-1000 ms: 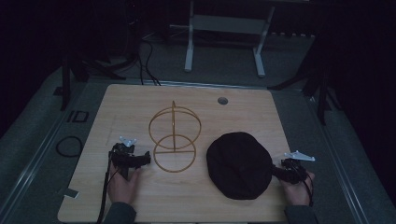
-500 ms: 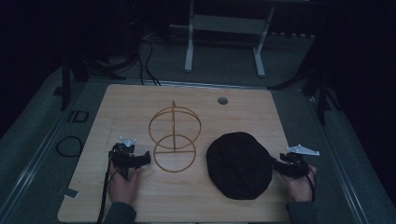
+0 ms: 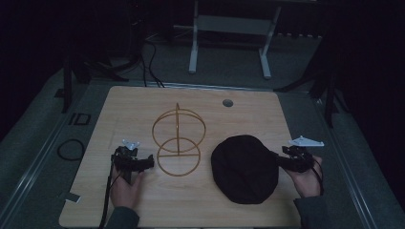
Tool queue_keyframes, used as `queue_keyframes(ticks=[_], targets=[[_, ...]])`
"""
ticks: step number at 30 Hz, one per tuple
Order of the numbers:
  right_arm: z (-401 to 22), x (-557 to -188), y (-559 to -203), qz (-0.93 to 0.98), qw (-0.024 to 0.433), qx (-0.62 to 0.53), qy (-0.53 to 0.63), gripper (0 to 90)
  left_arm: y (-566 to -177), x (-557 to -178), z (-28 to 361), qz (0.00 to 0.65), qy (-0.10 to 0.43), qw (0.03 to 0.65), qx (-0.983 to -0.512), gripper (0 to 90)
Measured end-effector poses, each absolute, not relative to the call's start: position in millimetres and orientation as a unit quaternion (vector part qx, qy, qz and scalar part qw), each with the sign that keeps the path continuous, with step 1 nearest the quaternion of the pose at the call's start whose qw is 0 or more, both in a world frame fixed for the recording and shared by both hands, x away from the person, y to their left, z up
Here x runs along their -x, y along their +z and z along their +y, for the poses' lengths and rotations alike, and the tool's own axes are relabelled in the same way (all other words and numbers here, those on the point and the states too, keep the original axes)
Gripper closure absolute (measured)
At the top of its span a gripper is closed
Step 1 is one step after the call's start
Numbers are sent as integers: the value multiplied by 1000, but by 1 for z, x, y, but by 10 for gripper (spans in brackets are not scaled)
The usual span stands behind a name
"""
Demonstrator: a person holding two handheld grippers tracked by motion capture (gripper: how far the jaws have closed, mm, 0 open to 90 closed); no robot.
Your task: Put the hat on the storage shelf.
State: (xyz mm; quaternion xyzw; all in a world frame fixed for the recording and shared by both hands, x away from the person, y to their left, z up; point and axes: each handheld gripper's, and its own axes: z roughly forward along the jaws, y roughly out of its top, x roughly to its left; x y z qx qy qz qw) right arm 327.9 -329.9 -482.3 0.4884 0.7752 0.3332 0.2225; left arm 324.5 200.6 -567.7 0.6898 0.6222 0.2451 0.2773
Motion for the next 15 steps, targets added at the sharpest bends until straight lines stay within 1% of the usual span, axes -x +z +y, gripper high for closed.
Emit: queue_keyframes(ticks=[6, 15], targets=[[-316, -341, -474, 799, 209, -463, 320, 430, -568, -325, 200, 623, 245, 278, -689, 12], [-304, -356, -472, 827, 195, -442, 287, 416, -568, -325, 199, 622, 245, 277, -690, 12]])
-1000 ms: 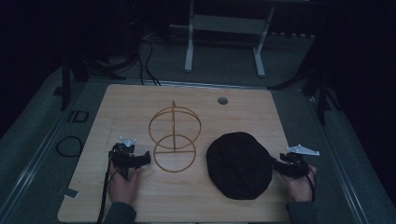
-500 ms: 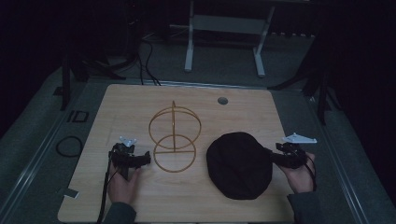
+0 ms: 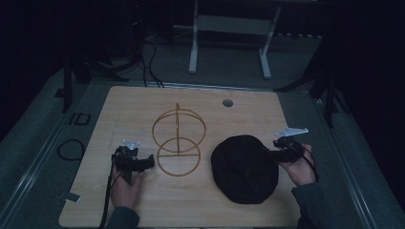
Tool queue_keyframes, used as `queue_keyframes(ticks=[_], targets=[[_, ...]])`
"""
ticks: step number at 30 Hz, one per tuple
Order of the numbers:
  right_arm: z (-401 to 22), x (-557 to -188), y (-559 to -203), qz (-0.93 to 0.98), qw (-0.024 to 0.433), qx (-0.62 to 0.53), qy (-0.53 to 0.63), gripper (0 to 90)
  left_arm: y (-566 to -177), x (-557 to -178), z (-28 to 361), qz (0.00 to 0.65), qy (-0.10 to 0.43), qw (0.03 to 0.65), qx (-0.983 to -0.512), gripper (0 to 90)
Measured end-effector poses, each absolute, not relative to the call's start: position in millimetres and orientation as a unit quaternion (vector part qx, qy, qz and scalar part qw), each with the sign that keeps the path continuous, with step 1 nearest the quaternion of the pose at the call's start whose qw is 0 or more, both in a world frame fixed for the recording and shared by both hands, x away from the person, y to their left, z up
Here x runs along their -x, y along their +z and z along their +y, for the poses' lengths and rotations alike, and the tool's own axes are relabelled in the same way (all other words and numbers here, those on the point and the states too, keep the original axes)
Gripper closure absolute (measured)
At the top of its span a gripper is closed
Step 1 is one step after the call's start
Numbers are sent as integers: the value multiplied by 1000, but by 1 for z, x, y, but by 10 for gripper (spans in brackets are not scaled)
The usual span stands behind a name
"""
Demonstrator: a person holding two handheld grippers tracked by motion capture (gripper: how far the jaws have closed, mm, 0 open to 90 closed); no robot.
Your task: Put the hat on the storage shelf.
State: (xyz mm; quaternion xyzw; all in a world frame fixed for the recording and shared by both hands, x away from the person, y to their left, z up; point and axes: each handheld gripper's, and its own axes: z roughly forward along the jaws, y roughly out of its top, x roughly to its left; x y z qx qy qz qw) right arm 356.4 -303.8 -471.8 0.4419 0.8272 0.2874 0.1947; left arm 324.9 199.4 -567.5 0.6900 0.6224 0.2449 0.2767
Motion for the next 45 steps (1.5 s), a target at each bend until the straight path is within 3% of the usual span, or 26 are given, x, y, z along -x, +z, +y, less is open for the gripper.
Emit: queue_keyframes(ticks=[15, 25, 35, 45], targets=[[-278, -390, -481, 867, 156, -415, 228, 398, -567, -325, 199, 622, 245, 277, -690, 12], [-264, -412, -490, 882, 119, -411, 196, 506, -567, -325, 198, 622, 245, 276, -691, 12], [-259, -421, -493, 889, 97, -414, 170, 718, -567, -325, 198, 622, 245, 276, -691, 12], [-261, -425, -488, 890, 75, -419, 163, 789, -567, -325, 198, 622, 245, 276, -691, 12]])
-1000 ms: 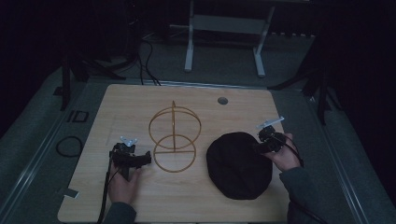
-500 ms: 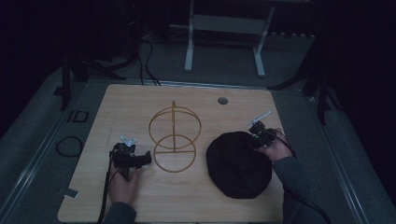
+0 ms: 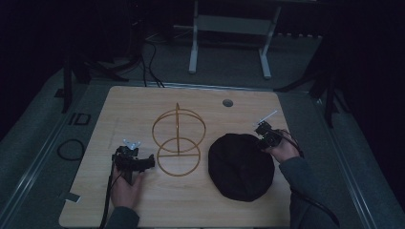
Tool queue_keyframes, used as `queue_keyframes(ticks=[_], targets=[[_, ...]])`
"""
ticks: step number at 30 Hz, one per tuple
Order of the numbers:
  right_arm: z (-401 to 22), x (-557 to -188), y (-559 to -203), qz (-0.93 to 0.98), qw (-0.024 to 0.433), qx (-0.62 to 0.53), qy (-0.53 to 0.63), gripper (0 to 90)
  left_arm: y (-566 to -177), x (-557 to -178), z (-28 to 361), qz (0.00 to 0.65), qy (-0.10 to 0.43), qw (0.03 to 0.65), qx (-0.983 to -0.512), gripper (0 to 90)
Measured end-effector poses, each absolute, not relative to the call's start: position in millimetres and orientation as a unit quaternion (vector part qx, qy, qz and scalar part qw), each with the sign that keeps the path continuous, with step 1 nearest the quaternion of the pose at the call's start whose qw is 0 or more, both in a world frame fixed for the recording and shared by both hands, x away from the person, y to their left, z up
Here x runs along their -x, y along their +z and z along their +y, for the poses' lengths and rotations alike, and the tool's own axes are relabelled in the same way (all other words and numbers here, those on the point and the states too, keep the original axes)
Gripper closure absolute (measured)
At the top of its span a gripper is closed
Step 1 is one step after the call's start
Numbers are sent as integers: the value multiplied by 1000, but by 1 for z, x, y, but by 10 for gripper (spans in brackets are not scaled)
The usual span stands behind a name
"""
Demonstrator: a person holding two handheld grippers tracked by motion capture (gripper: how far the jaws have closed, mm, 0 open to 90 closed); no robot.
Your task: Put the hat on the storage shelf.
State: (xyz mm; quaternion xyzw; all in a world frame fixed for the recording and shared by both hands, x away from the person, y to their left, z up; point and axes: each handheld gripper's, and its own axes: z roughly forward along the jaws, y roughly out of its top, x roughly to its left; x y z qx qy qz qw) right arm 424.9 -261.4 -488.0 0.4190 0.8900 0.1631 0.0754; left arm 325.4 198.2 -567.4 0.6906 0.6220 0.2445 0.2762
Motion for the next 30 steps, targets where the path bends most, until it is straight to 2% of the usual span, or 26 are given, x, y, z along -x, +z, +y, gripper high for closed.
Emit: queue_keyframes(ticks=[15, 30], targets=[[-269, -429, -479, 876, 40, -451, 165, 795, -567, -325, 198, 622, 245, 277, -690, 12], [-285, -434, -455, 849, 7, -496, 183, 793, -567, -325, 198, 622, 245, 276, -691, 12]])
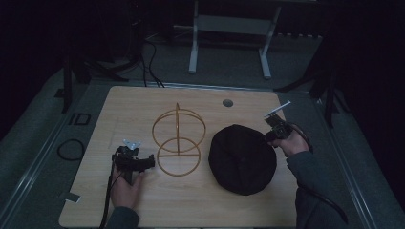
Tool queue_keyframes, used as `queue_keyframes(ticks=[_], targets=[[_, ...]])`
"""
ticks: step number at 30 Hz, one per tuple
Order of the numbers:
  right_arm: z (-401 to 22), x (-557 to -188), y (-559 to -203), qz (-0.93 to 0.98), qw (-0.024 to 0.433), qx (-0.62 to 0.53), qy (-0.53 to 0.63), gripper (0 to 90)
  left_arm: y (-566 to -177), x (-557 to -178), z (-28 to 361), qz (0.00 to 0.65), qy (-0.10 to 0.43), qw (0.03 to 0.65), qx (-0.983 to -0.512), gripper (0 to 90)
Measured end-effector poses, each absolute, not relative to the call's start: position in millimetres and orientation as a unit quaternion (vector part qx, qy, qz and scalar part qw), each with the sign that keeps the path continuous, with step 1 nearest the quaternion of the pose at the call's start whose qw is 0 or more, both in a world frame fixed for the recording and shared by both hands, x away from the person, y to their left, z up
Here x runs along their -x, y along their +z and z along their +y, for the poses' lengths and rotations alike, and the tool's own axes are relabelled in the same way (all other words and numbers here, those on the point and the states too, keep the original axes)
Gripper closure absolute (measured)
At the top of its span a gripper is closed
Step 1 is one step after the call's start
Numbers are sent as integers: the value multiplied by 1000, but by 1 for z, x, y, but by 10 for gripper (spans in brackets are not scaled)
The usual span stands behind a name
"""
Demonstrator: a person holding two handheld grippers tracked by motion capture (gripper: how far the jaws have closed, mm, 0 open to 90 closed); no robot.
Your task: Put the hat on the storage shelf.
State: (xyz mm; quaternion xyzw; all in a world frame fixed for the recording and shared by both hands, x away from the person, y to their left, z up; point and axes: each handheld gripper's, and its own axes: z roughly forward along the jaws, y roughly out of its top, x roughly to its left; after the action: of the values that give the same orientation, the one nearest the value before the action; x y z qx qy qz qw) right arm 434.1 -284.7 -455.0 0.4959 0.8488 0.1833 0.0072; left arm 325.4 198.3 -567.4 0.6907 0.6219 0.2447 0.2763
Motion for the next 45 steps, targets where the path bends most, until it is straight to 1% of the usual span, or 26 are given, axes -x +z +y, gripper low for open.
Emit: queue_keyframes(ticks=[14, 45], targets=[[-299, -436, -430, 834, 0, -518, 192, 793, -567, -325, 198, 622, 245, 276, -691, 12], [-296, -446, -371, 830, 1, -517, 210, 791, -567, -325, 198, 622, 245, 275, -691, 12]])
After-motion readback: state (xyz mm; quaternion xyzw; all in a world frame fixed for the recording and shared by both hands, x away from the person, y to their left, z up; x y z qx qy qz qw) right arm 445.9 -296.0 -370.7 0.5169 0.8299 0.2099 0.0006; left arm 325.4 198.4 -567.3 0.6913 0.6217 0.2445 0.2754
